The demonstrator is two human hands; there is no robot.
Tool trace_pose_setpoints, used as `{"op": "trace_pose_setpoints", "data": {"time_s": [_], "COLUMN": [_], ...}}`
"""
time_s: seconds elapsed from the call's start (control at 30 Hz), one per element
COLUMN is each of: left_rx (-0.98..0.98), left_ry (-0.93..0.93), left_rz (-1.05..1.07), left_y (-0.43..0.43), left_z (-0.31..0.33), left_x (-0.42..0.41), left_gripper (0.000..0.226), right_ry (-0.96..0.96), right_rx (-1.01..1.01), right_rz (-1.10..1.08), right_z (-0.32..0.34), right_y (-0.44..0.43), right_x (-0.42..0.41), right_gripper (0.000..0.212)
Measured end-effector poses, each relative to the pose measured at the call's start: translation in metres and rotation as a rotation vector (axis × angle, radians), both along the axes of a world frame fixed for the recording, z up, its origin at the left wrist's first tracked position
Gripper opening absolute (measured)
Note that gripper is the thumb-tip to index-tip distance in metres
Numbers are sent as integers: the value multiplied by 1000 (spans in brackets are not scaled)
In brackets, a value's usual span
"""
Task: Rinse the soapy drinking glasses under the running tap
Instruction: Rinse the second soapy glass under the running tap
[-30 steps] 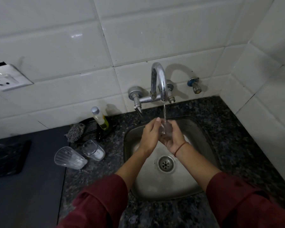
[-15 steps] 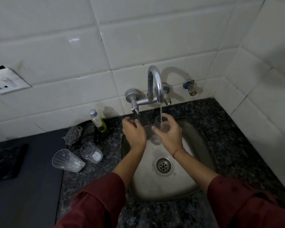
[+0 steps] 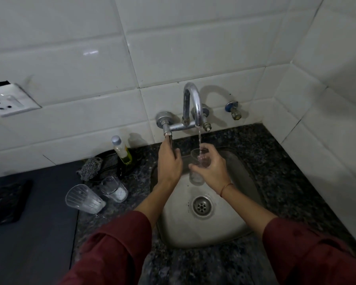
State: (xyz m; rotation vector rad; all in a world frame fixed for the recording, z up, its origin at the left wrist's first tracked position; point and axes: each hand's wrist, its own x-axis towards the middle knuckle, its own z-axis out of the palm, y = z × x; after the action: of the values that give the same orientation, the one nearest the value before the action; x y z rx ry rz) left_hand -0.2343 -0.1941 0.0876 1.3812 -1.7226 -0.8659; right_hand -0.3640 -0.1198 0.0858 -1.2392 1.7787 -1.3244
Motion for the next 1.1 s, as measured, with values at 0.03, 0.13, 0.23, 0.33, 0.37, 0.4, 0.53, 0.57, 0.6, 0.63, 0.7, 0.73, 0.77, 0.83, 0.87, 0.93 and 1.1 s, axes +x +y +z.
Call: {"op": "trace_pose_setpoints", "data": {"time_s": [0.03, 0.13, 0.23, 0.33, 0.37, 0.4, 0.53, 0.57, 0.6, 0.63, 0.7, 0.73, 0.77, 0.83, 0.87, 0.93, 1.1], "left_rx": [12, 162, 353, 383, 393, 403, 510, 548, 579, 608, 661, 694, 733, 821, 861, 908, 821], "left_ry": [28, 244, 373, 367, 361, 360, 423, 453, 483, 495, 510, 516, 524, 545, 551, 551, 371], "left_rz": [19, -109, -385, -449, -441, -421, -248, -207, -175, -146, -102, -71, -35, 16, 18, -10, -108], "left_y": [6, 22, 30, 30, 31, 31, 35, 35, 35, 35, 35, 36, 38, 43, 44, 46, 46], "left_z": [0, -2, -11, -20, -21, -22, -25, -25, -25, -25, -24, -23, -23, -22, -19, -11, 13], "left_x": [-1, -6, -4, -1, 0, 1, 6, 7, 7, 8, 6, 4, 2, 1, 2, 6, 15], "left_gripper": [39, 19, 33, 39, 40, 40, 41, 42, 43, 44, 45, 44, 43, 38, 35, 36, 43], "right_ry": [-39, -166, -389, -526, -537, -539, -387, -364, -365, -356, -273, -187, -63, 151, 234, 335, 275], "right_rx": [40, 157, 317, 461, 477, 485, 499, 497, 488, 467, 389, 345, 301, 236, 200, 108, -3], "right_rz": [-1, 1, -12, 66, 102, 114, 2, -5, 1, 9, -24, -45, -53, -42, -30, -25, -91], "right_z": [0, 1, 3, 1, 1, 2, 14, 19, 24, 26, 31, 30, 29, 28, 29, 35, 40], "right_y": [0, 5, 11, 14, 16, 17, 22, 24, 26, 28, 32, 35, 38, 44, 46, 48, 48], "right_x": [-1, -3, -6, -9, -8, -6, 4, 8, 12, 16, 24, 27, 30, 34, 35, 37, 26], "right_gripper": [67, 69, 61, 58, 51, 45, 63, 64, 63, 61, 54, 50, 47, 48, 51, 52, 46]}}
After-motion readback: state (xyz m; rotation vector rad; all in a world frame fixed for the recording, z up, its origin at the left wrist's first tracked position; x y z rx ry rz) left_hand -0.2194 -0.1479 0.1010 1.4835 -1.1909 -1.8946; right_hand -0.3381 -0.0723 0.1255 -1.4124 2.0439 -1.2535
